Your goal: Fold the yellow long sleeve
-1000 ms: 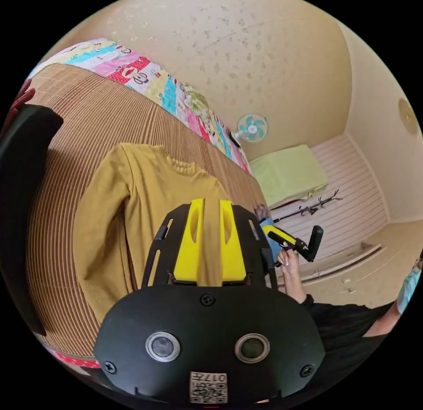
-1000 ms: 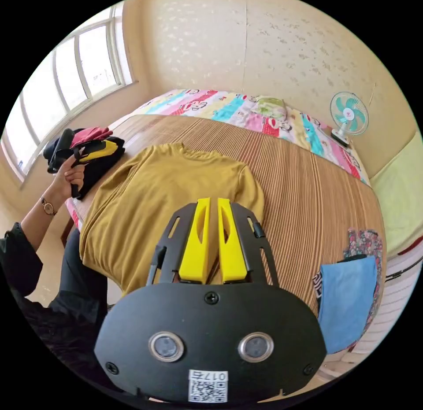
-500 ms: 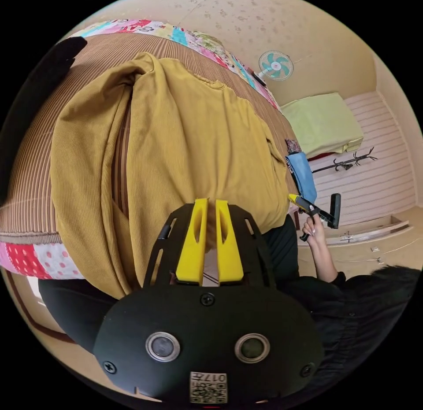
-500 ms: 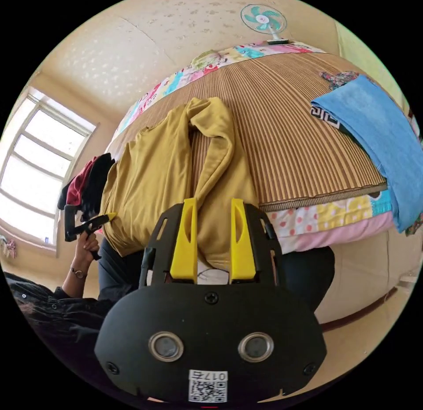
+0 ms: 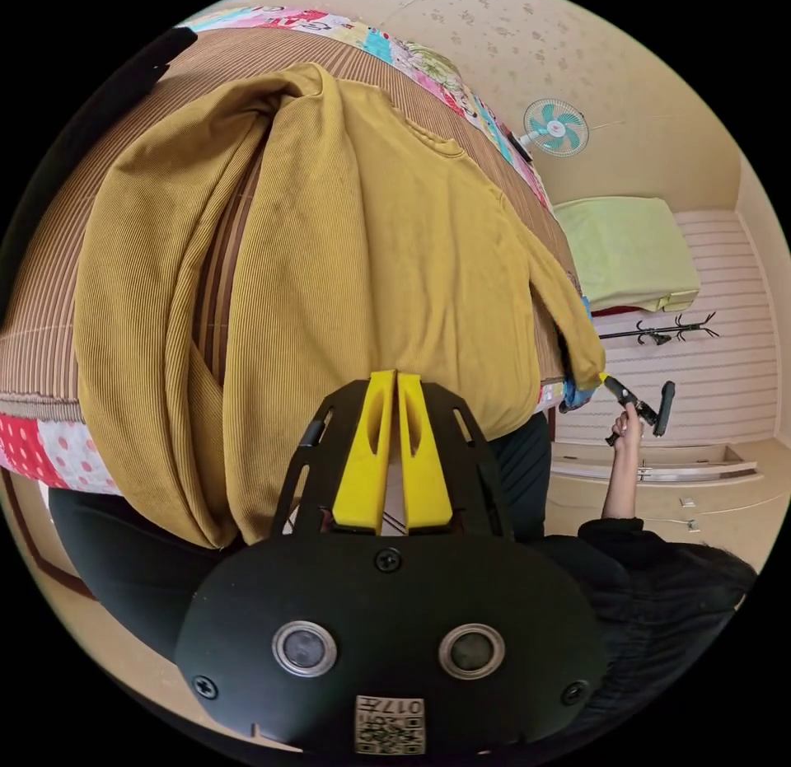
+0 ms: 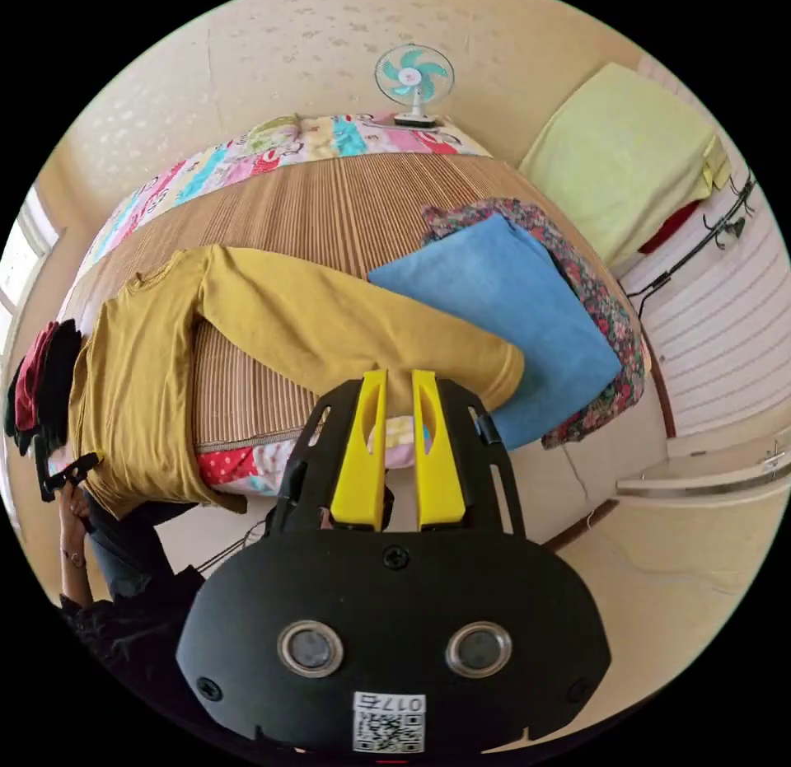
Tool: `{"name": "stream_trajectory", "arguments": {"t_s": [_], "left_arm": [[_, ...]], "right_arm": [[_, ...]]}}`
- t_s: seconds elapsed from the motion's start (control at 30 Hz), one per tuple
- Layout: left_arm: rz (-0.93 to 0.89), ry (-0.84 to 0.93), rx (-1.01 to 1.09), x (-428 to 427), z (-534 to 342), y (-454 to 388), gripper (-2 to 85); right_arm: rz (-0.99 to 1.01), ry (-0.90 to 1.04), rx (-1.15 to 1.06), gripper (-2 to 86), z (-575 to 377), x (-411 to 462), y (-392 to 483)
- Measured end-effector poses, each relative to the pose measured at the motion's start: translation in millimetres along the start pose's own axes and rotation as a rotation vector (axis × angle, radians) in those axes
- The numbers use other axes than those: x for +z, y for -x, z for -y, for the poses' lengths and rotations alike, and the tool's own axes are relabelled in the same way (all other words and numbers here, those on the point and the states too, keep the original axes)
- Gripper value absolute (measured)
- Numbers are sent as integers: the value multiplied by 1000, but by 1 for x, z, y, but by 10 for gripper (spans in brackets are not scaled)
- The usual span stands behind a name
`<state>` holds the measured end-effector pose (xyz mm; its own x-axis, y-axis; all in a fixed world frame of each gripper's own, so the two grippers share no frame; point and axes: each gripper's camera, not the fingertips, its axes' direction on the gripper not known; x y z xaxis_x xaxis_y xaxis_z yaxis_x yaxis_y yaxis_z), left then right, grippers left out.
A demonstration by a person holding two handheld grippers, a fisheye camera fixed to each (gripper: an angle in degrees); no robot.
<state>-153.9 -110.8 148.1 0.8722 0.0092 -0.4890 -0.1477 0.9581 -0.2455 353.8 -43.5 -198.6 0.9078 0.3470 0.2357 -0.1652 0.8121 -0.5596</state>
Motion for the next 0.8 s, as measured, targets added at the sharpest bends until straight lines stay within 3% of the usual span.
{"name": "stream_trajectory", "arguments": {"t_s": [0.07, 0.1, 0.13, 0.23, 0.4, 0.53, 0.67, 0.8], "left_arm": [[-17, 4, -10, -4, 2, 6, -10], [-18, 4, -11, -6, 3, 9, -10], [-16, 3, -10, -7, 3, 10, -10], [7, 6, -3, -12, 5, 12, -9], [-14, 29, -21, -18, 11, 26, -8], [-37, 9, -27, -24, 6, 37, -7], [-22, -35, -2, -31, -5, 44, -6], [-10, -34, 7, -37, -10, 51, -5]], "right_arm": [[145, 31, 188, 67, -27, 28, -43], [316, 24, 283, 76, -47, 42, -67], [516, -23, 348, 87, -67, 52, -85], [819, -179, 507, 105, -104, 73, -118], [752, -308, 666, 122, -99, 79, -155], [779, -348, 716, 58, -66, 62, -157], [738, -612, 499, 40, -35, -39, -87], [1002, -785, 157, 33, 3, -118, 66]]}}
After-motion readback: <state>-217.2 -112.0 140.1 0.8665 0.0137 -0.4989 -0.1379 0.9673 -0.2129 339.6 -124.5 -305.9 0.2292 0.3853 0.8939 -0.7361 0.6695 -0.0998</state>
